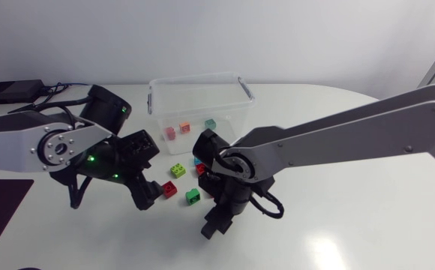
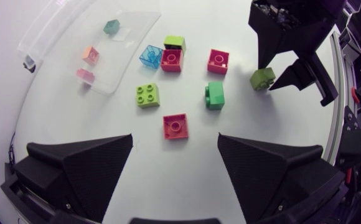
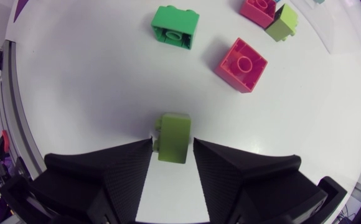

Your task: Place the duplo bricks in the container

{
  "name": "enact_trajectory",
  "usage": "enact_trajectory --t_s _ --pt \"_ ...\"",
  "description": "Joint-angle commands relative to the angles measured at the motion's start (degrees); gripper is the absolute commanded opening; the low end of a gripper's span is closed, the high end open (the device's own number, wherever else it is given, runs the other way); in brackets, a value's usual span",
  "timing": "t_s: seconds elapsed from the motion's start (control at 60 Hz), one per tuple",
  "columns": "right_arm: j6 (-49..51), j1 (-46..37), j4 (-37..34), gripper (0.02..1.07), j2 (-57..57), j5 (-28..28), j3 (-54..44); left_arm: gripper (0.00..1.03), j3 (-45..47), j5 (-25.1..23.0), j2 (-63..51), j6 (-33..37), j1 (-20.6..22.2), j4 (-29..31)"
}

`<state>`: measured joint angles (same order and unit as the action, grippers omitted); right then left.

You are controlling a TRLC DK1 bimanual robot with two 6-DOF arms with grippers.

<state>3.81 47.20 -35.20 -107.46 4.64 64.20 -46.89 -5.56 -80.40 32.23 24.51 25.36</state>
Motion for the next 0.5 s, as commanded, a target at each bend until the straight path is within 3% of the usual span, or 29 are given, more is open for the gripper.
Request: enact_trajectory --t_s 0.0,0.483 --pt "-1.1 0.0 -0.9 0.39 -1.3 -0.3 0.9 0.95 0.8 -0.4 -3.2 1.3 0.6 -0.2" --pt "-1.1 -5.7 -6.9 0.38 14.9 -0.4 1.4 0.95 -4.0 -0.6 -17.4 2.2 0.0 -5.8"
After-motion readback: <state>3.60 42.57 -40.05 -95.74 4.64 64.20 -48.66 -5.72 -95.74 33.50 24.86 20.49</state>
